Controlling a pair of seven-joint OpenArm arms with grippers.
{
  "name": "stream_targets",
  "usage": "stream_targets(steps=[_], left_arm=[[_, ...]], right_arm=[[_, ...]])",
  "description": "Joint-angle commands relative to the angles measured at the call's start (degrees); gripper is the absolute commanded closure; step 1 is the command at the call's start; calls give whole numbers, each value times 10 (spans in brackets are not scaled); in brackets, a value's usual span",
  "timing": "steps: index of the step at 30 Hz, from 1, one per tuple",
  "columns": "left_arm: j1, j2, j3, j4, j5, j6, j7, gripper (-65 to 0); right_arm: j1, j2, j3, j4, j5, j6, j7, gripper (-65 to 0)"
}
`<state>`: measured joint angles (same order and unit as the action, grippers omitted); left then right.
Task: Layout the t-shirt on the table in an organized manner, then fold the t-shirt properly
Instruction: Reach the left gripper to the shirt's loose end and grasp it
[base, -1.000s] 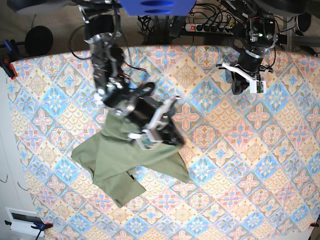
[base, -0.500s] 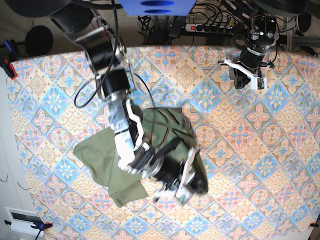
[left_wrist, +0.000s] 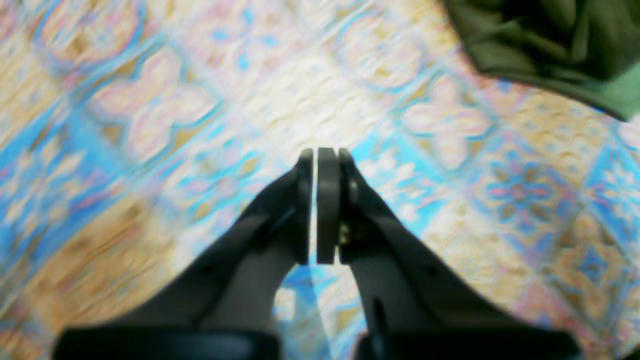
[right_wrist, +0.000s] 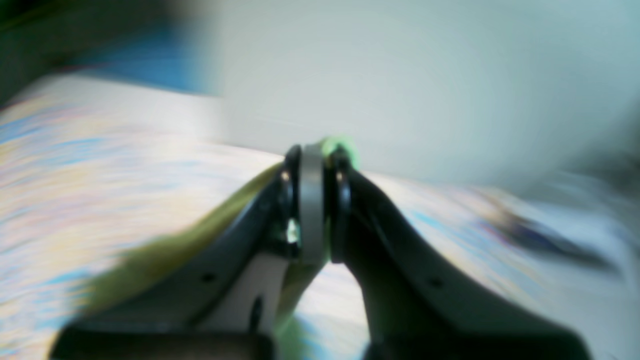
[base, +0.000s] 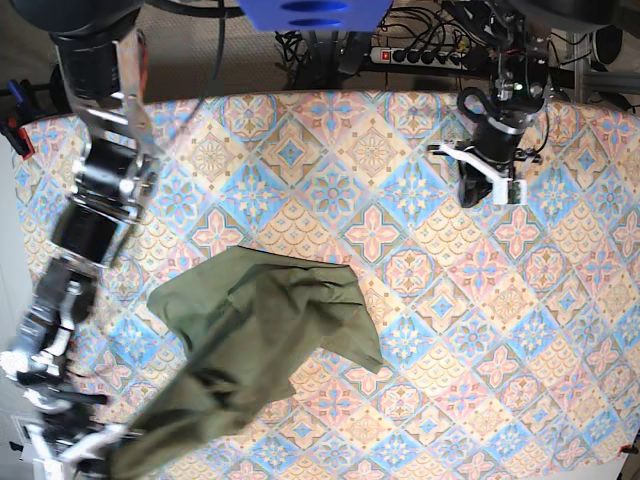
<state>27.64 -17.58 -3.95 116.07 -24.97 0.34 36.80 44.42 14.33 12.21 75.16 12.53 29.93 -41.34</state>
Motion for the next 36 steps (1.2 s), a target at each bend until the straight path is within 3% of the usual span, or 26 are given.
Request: stream_targets(steps=[1,5,10,14,17,21,25,36], left_arm=[[-16,-3,9,9,-2,0,-17,-24],[-54,-2,55,-4,-1,0,-17,-24],[-125,17,122,-80,-1,-1,-17,-24],[-206,37,188,-140,8,-1,-17,-25],[-252,54,254,-170,55,-1,-17,-46],[-301,101,307,-242,153,1,-19,-182],[-349,132,339,-308,191,1,-21,-252],[-478,201,345,-484,195,1,-22,-253]], right_arm=[[11,15,13,15,19,5,24,-9],[-31,67,73,31,23,5,21,-9],[-121,117,122,67,111,5,20,-9],[-190,117,149,95,123,5,20,-9],[-217,117,152,109,126,5,20,-9],[-245,117,152,139,127,5,20,-9],[-260,116,152,151,127,5,20,-8],[-261,96,150,176,127,5,20,-8]])
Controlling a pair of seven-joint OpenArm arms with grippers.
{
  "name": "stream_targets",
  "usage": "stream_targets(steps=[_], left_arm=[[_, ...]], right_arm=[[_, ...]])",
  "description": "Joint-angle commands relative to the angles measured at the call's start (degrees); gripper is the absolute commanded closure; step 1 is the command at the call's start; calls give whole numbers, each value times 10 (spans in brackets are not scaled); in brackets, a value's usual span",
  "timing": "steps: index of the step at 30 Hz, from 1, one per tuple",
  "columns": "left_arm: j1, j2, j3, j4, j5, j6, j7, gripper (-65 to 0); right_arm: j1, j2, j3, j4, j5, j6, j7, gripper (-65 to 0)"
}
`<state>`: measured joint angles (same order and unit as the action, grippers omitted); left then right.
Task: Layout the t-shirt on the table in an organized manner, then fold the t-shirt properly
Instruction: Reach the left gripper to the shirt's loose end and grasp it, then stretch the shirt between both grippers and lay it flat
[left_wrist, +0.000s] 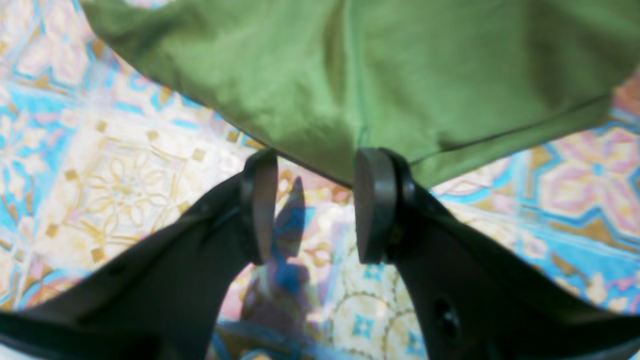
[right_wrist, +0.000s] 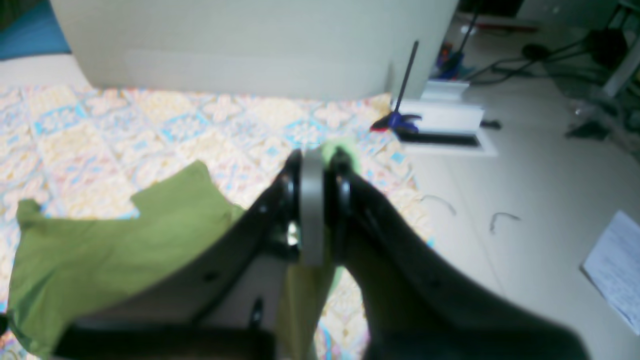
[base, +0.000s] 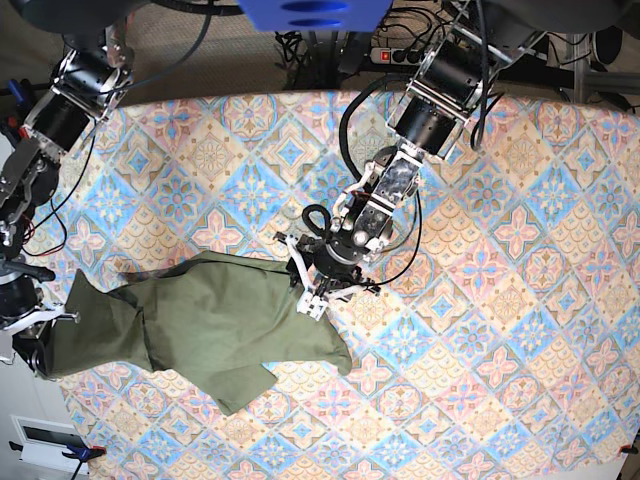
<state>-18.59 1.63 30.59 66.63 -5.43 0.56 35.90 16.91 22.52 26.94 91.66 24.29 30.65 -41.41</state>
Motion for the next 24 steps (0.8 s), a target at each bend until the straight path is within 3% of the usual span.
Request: stream_targets(steps=[1,3,5,7,10,14,20,24], left_arm=[[-20,12,0,1,-1,-1,-13,-253],[-24,14,0,-8,-3,-2,-13,-250],[-24,11,0,-8,-4,-2,-13,-192],[-24,9,-5,-7,-5,-3,-14,-9],[-21,-18,-7,37,-6,-3,-12,0],[3,-84,-23,152,-30,-3,-9,0],[57,-208,-173,271,-191,-3,-9,0],[81,-290,-235,331,-252,-3,-8,0]], right_arm=[[14,13,3,11,10,-2,21,-8],[14,13,3,11,10,-2,21,-8],[14,13,3,11,10,-2,21,-8],[14,13,3,11,10,-2,21,-8],[14,13,3,10,10,-2,21,-8],[14,13,3,10,11,-2,21,-8],[5,6,17,11,94,-2,21,-8],[-3,4,19,11,105,-2,-2,-8]])
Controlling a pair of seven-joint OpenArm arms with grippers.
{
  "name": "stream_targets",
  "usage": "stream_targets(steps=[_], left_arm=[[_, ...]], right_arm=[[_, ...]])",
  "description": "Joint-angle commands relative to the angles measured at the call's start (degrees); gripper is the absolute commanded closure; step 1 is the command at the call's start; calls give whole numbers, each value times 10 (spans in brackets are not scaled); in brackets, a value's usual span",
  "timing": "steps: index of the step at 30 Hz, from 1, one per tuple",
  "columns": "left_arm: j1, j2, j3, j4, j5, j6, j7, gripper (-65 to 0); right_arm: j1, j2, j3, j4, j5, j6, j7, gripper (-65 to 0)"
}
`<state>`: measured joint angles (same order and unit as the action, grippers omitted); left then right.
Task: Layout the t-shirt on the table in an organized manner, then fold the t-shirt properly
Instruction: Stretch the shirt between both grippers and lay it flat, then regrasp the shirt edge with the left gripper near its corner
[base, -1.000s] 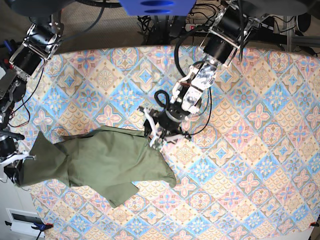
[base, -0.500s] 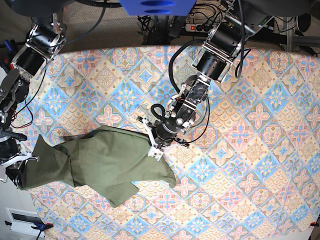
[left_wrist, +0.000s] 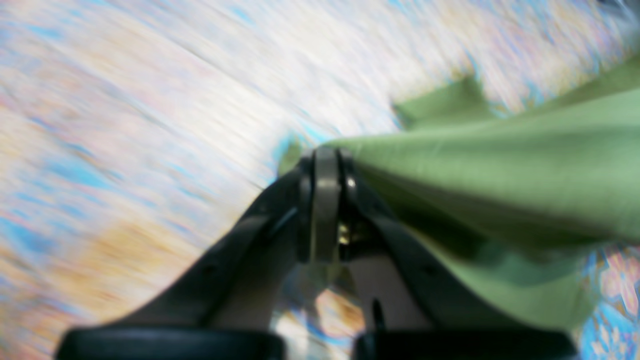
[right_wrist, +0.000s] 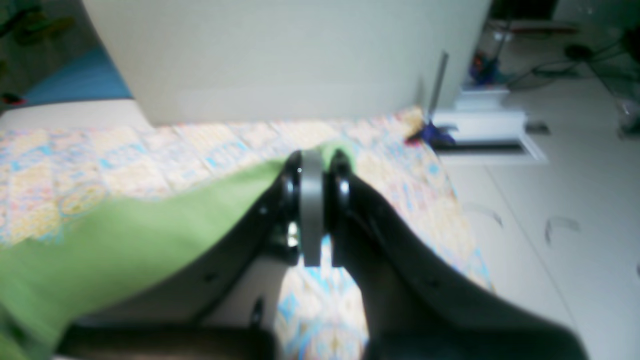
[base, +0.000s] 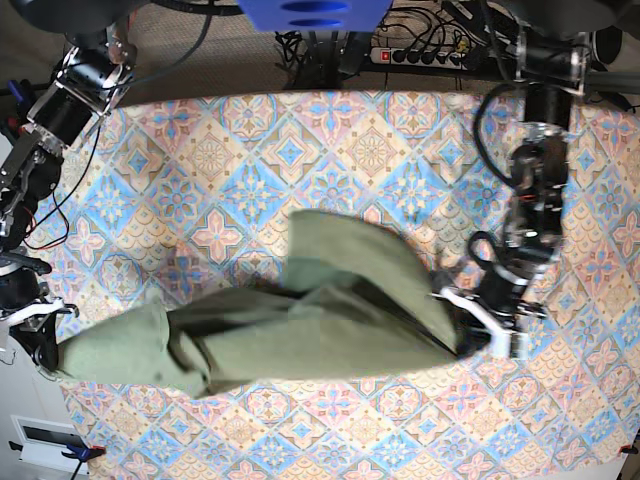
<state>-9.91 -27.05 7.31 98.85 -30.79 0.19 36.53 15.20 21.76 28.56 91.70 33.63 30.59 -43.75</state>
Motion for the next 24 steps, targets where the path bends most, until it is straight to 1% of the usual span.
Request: stream_targets(steps=[1,3,6,9,13,15,17,18,21,22,24], left_arm=[[1,-21,-23,23,-9,0,-14,0],[5,-56,-58,38,-34,0,-14,0],[-2,-88,-69,34,-51,0,-16,0],[-18,-98,-47,7,-33,0,-18,0],[-50,-97,-3,-40,24,0,-19,-4],[-58,-96,27,-64,62,0,-19,-57],[-59,-96,50,-76,95,3,-17,-129],[-59,-95,57,-83,110,3,-16,-177],[-52,-90,66,-89,127,4,-15,-276],[-43,-84,63,-88,122,4,-15,-291],[-20,-82,61,-65,105,4,-14,-293]], right_arm=[[10,6,3,11,11,-1,19,-8],[9,-11,2,9,11,-1,19,-8],[10,-27,1,6,11,-1,19,-8],[10,-43,1,-1,11,-1,18,-8],[10,-47,1,-5,11,-1,19,-8],[9,-47,2,-5,10,-1,19,-8],[9,-47,4,-5,10,-1,19,-8],[9,-47,5,-5,10,-1,19,-8],[9,-47,5,-5,10,-1,19,-8],[9,-47,5,-5,10,-1,19,-8],[8,-47,2,-5,10,-1,19,-8]])
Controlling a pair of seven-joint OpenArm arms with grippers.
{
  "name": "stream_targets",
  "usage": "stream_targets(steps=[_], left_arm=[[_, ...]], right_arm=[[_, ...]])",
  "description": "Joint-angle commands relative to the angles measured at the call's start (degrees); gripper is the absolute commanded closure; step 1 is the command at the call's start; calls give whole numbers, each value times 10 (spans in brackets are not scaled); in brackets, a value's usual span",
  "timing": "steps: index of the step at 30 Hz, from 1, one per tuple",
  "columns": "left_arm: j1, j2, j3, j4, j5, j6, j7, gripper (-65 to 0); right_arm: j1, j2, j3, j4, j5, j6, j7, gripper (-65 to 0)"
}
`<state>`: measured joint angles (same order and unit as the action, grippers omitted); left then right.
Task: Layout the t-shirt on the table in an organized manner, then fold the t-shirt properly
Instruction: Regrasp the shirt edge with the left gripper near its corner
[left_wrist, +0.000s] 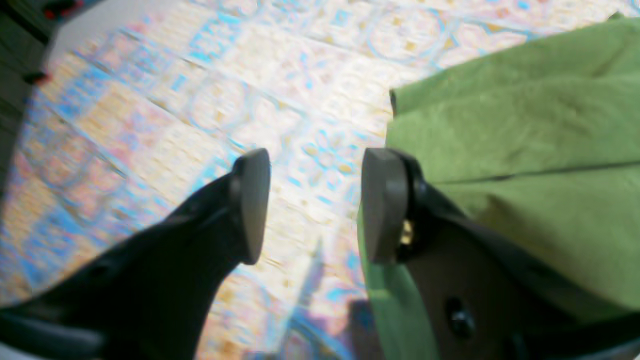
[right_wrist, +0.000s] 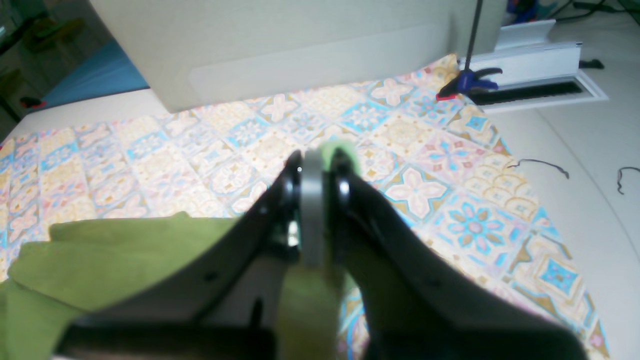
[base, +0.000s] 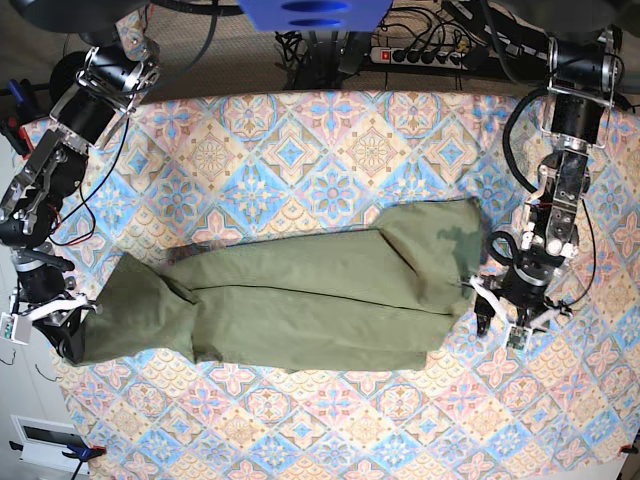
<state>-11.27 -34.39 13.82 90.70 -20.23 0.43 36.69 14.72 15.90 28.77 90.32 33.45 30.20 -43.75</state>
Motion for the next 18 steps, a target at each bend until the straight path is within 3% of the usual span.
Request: stream_targets(steps=[1,5,9,18], left_arm=[[14,-9,-4,37,-7,1,-15,-293],[130,-9,-9,162,-12,1,14,-293],[217,-5,-9,190,-11,1,19,-293],[246,-7,18,136,-10,1,26,-293]], right_arm=[[13,12,0,9,11,3,19,-8],[12,11,-1,14,11,3,18,-8],[11,11,-1,14,12,3,16,-8],[-34,5,-1,15,12,3,18,-8]])
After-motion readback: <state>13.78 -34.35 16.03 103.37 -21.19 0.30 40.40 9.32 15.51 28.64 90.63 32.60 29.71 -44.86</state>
